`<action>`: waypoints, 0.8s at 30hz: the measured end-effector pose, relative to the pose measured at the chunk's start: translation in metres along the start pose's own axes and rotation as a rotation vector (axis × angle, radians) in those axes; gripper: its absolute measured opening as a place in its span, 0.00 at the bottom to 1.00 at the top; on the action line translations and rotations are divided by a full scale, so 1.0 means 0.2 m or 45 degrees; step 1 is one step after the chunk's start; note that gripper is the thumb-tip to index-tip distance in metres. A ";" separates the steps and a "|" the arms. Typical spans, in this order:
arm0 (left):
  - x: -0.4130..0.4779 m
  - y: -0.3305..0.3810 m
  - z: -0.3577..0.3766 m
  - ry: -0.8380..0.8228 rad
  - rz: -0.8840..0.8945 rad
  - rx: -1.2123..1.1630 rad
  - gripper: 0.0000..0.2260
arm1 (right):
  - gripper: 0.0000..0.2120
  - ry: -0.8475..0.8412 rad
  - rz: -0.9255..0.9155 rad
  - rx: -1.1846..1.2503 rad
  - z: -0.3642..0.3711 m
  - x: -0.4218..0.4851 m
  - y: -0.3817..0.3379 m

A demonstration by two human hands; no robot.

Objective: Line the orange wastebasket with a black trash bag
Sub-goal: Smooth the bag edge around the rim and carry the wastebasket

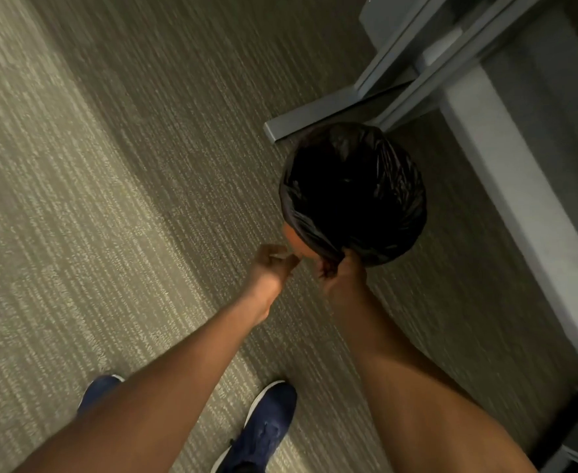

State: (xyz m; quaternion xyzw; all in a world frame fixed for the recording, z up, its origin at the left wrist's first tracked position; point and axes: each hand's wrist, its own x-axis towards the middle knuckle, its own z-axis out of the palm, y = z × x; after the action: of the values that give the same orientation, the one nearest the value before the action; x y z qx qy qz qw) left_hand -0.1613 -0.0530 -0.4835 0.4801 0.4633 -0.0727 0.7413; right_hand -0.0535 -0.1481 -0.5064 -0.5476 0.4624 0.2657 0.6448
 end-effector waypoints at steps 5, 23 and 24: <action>-0.04 -0.17 -0.12 -0.073 -0.105 0.040 0.11 | 0.09 0.003 -0.016 0.003 0.04 0.07 -0.08; -0.08 -0.48 -0.36 -0.165 -0.140 0.385 0.07 | 0.15 -0.068 -0.080 0.113 0.00 0.27 -0.22; -0.08 -0.48 -0.36 -0.174 -0.145 0.393 0.07 | 0.16 -0.081 -0.075 0.110 -0.02 0.27 -0.23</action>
State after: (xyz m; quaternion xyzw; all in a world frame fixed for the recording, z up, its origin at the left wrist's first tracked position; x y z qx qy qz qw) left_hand -0.2688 -0.0533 -0.5410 0.5553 0.4216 -0.2173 0.6832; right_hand 0.0081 -0.1722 -0.5336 -0.5239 0.4366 0.2436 0.6896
